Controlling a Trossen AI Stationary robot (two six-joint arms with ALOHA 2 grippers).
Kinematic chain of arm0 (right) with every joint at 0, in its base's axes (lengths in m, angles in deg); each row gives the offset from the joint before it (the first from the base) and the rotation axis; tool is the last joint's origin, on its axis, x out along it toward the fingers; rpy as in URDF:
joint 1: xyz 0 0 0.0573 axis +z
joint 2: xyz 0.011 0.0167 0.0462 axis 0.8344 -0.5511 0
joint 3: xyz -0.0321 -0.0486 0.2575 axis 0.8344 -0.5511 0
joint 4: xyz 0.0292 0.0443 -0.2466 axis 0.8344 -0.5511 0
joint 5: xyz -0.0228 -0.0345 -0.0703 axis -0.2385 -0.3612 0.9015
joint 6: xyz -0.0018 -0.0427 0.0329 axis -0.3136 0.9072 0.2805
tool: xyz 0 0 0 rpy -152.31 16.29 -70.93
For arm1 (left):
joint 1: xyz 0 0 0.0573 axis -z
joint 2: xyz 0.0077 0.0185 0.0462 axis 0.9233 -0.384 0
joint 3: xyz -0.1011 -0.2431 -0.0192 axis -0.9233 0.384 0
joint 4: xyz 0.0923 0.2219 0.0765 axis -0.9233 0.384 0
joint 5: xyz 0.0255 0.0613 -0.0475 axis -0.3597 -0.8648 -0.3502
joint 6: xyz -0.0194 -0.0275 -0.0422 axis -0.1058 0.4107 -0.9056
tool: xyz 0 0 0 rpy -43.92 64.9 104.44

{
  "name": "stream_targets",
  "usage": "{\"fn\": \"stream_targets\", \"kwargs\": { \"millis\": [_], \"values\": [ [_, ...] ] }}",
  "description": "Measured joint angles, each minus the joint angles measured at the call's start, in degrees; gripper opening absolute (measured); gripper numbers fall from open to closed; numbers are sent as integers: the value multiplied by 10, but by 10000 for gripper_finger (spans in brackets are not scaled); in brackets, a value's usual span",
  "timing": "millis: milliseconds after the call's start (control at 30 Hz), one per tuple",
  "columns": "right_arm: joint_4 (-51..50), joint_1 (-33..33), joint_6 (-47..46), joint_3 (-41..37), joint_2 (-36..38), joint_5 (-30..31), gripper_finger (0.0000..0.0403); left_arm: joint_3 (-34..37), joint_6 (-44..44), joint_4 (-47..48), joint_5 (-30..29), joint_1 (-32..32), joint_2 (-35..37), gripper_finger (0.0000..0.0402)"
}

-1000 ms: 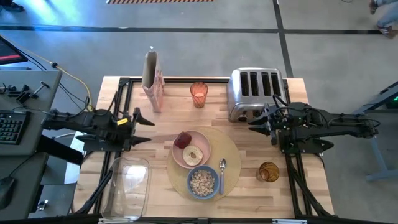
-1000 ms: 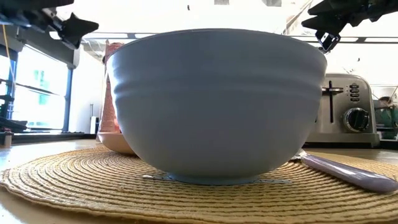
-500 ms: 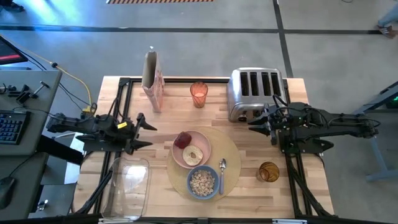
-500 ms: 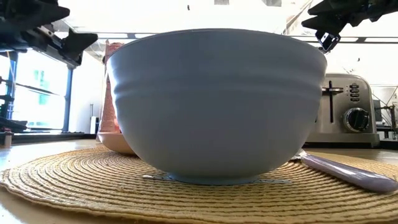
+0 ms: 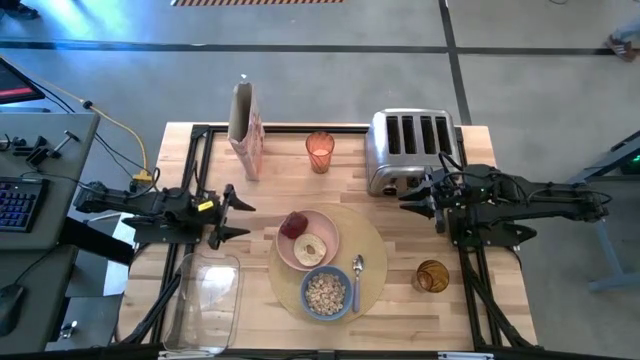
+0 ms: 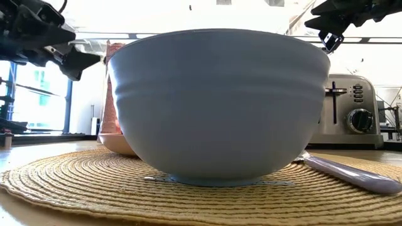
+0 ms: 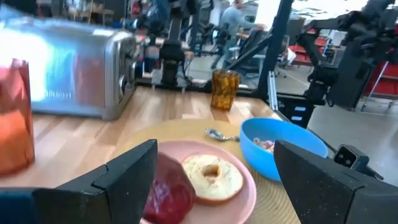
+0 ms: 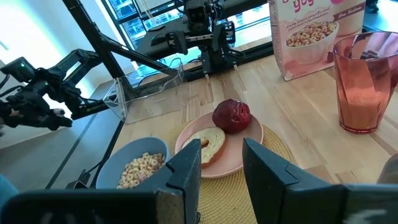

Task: Arrange a breakfast setting
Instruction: Return to home position

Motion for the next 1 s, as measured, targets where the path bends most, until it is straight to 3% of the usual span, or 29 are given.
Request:
{"fn": "stream_targets", "kwargs": {
  "millis": [267,767,1000],
  "values": [
    [0,0,0,0,0,0,99,0,-45,6,0,0,-3,310],
    [-1,0,0,0,1,0,99,0,-45,6,0,0,-3,310],
    [-11,0,0,0,42,0,99,0,-45,6,0,0,-3,310]
  ]
}}
